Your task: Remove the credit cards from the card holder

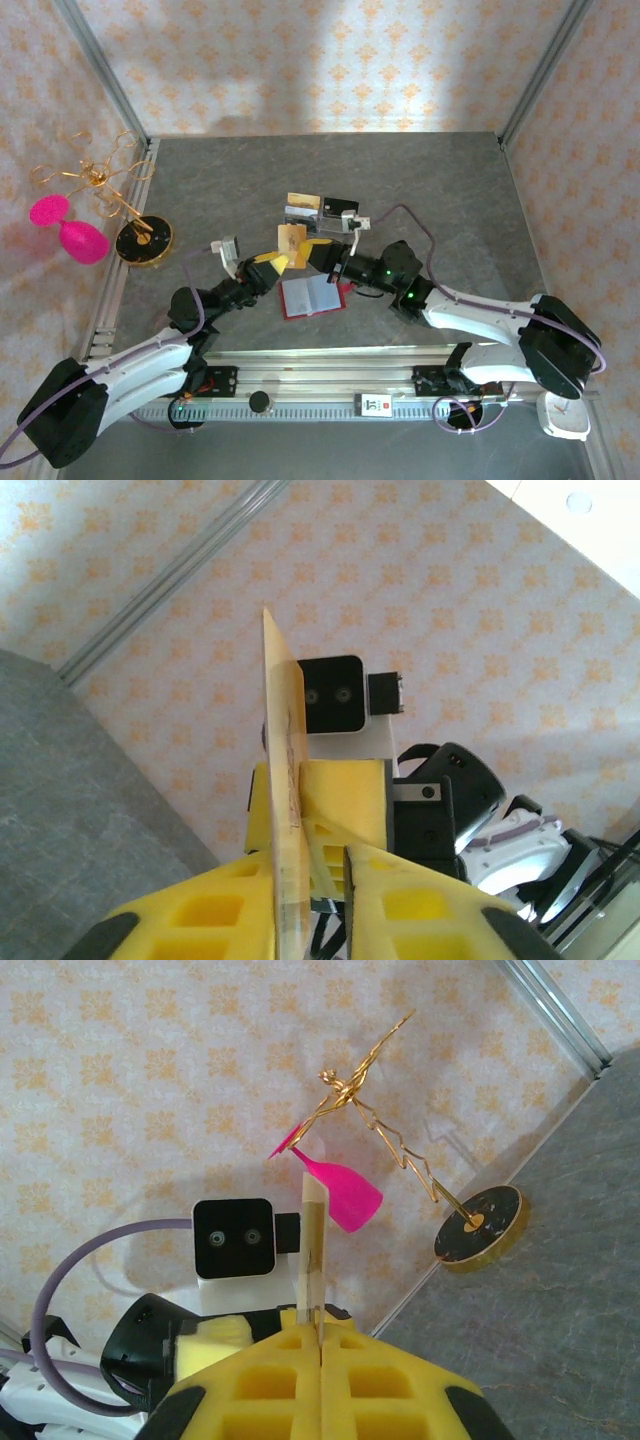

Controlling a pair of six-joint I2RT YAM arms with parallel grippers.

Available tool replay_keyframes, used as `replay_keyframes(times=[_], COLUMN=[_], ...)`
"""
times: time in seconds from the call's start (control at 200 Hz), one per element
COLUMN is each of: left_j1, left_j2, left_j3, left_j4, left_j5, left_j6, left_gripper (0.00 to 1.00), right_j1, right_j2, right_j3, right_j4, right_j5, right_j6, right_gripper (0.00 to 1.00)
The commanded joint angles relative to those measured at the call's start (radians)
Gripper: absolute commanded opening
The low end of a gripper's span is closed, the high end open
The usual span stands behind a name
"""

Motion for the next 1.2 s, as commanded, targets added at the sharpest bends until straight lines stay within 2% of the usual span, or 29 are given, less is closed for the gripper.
replay_keyframes(times=[0.0,0.065,0.14,0.19,0.31,0.415,0.521,0.596,0.761,0.801,0.881,0.986,1.121,1.196], left_j1=[0.004,0.005,0.005,0.005,0.004,0.003,0.006,0.025,0.087,0.100,0.141,0.192,0.169,0.115], left_j2=[-0.014,-0.032,-0.068,-0.091,-0.095,-0.038,0.070,0.175,0.472,0.536,0.613,0.632,0.508,0.417], left_j3=[0.053,0.075,0.118,0.153,0.303,0.444,0.628,0.772,1.129,1.220,1.321,1.358,1.182,1.065], left_j4=[0.057,-0.024,-0.195,-0.319,-0.726,-0.968,-1.195,-1.325,-1.582,-1.649,-1.681,-1.654,-1.477,-1.392], left_j5=[0.043,0.033,0.016,-0.010,-0.096,-0.136,-0.205,-0.214,-0.121,-0.129,-0.114,-0.039,-0.029,-0.064], left_j6=[0.011,0.040,0.100,0.138,0.293,0.452,0.633,0.782,1.113,1.193,1.275,1.241,1.145,1.093], left_gripper=[0.11,0.00,0.00,0.00,0.00,0.00,0.00,0.00,0.00,0.00,0.00,0.00,0.00,0.00], right_j1=[0.005,0.005,0.005,0.000,-0.071,-0.124,-0.140,-0.148,-0.158,-0.160,-0.166,-0.180,-0.189,-0.217], right_j2=[-0.003,-0.018,-0.043,-0.111,-0.243,-0.340,-0.402,-0.412,-0.422,-0.423,-0.391,-0.264,-0.106,-0.012], right_j3=[0.032,0.032,0.045,0.043,0.011,-0.035,-0.078,-0.081,-0.093,-0.092,-0.082,-0.050,-0.021,0.025], right_j4=[-0.010,-0.058,-0.185,-0.280,-0.463,-0.557,-0.582,-0.611,-0.630,-0.640,-0.680,-0.782,-0.805,-0.798], right_j5=[0.022,0.040,0.097,0.150,0.217,0.245,0.255,0.250,0.220,0.215,0.224,0.295,0.467,0.487], right_j6=[-0.009,-0.021,-0.055,-0.093,-0.123,-0.128,-0.121,-0.125,-0.133,-0.137,-0.141,-0.123,-0.098,-0.106], right_gripper=[0.00,0.00,0.13,0.17,0.17,0.16,0.15,0.14,0.12,0.12,0.13,0.16,0.38,0.44])
